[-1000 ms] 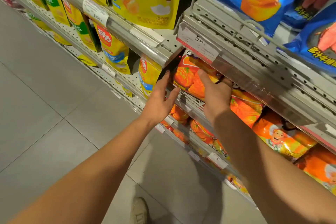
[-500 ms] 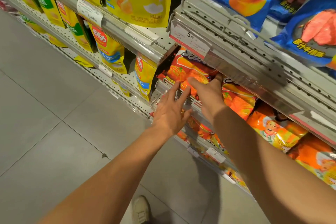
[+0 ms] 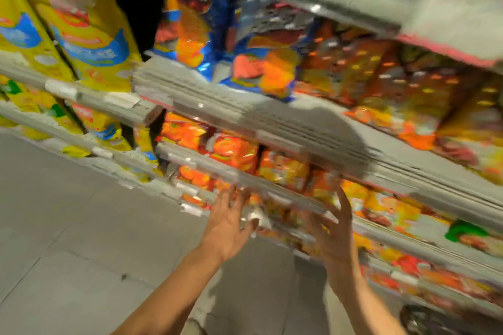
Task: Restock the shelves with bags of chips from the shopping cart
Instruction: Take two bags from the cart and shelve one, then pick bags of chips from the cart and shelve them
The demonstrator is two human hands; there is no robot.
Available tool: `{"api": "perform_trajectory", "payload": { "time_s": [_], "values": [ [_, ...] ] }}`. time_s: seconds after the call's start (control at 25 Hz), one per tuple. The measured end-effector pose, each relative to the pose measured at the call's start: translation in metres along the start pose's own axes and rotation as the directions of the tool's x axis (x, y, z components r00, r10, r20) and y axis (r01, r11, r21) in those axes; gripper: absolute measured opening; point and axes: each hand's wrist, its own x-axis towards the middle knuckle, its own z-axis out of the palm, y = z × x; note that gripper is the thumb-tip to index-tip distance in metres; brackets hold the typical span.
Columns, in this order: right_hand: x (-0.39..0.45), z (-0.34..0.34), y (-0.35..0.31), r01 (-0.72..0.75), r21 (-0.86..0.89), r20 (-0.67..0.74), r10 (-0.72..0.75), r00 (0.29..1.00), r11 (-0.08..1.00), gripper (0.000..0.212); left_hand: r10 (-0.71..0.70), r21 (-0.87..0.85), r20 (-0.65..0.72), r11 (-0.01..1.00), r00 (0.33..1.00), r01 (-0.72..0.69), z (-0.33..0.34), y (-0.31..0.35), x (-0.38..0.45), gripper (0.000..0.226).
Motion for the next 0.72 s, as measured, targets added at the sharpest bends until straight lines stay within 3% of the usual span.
{"api": "perform_trajectory", "payload": {
  "time_s": [0.16, 0.24, 0.32, 0.4, 0.48, 0.64, 0.72],
  "values": [
    [-0.053, -0.186, 0.01, -0.089, -0.036, -0.185, 0.08, 0.979, 0.995, 0.064, 0.17, -0.054, 0.069, 0.985, 0.983, -0.167, 0.063, 0.141, -0.03, 0.063],
    [-0.095, -0.285, 0.017, -0.082, -0.032, -0.285, 0.07, 0.956, 0.996, 0.051, 0.327, -0.079, 0.138, 0.945, 0.935, -0.319, 0.104, 0.239, -0.047, 0.052],
    [-0.121, -0.352, 0.022, -0.071, -0.042, -0.349, 0.052, 0.936, 0.997, 0.046, 0.396, -0.1, 0.187, 0.918, 0.899, -0.383, 0.141, 0.315, -0.061, 0.055],
    [-0.149, -0.428, 0.037, -0.076, -0.023, -0.431, 0.058, 0.9, 0.997, 0.045, 0.524, -0.114, 0.217, 0.851, 0.824, -0.512, 0.191, 0.395, -0.083, 0.053],
    [-0.17, -0.485, 0.05, -0.099, -0.001, -0.499, 0.086, 0.862, 0.995, 0.047, 0.586, -0.229, 0.3, 0.81, 0.753, -0.54, 0.23, 0.457, -0.104, 0.03],
    [-0.199, -0.577, 0.08, -0.148, 0.076, -0.655, 0.161, 0.739, 0.986, 0.054, 0.768, -0.309, 0.38, 0.631, 0.516, -0.712, 0.319, 0.547, -0.113, 0.035],
    [-0.204, -0.608, 0.097, -0.172, 0.118, -0.7, 0.205, 0.684, 0.978, 0.053, 0.708, -0.271, 0.491, 0.678, 0.508, -0.683, 0.359, 0.586, -0.104, 0.039]
  ]
}}
